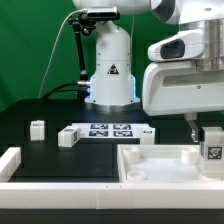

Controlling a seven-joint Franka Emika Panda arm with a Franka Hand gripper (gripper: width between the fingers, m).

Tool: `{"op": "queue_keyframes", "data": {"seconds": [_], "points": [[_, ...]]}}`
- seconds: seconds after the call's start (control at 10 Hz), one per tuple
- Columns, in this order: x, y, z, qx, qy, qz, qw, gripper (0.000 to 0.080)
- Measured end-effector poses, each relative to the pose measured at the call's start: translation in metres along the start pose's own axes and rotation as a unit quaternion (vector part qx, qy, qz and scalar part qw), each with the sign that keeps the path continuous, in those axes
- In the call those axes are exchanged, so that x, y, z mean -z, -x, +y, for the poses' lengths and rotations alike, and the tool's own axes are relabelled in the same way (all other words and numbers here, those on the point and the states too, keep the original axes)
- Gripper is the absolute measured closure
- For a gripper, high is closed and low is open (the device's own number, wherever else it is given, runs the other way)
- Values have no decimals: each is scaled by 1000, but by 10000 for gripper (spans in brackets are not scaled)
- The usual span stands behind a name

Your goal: Assemble one leg

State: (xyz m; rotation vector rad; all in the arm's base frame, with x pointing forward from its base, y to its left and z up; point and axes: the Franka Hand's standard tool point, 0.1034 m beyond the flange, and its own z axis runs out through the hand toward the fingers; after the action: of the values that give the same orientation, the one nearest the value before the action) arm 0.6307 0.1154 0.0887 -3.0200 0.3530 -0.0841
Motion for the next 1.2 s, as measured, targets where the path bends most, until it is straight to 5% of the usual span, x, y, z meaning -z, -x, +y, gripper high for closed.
{"op": "queue_keyframes", "data": {"seconds": [0.5,0.8,0.9,1.0,1.1,1.2], "points": [[0,-2,5,-242,-1,-1,970,506],[0,-1,5,-280,-3,-3,960,478],[-1,-1,5,-275,-2,-4,961,341],[-1,-1,4,-253,-3,-4,967,341],[-1,-1,4,-239,-3,-4,971,197],[-1,0,2,-218,-3,-4,976,164]]}}
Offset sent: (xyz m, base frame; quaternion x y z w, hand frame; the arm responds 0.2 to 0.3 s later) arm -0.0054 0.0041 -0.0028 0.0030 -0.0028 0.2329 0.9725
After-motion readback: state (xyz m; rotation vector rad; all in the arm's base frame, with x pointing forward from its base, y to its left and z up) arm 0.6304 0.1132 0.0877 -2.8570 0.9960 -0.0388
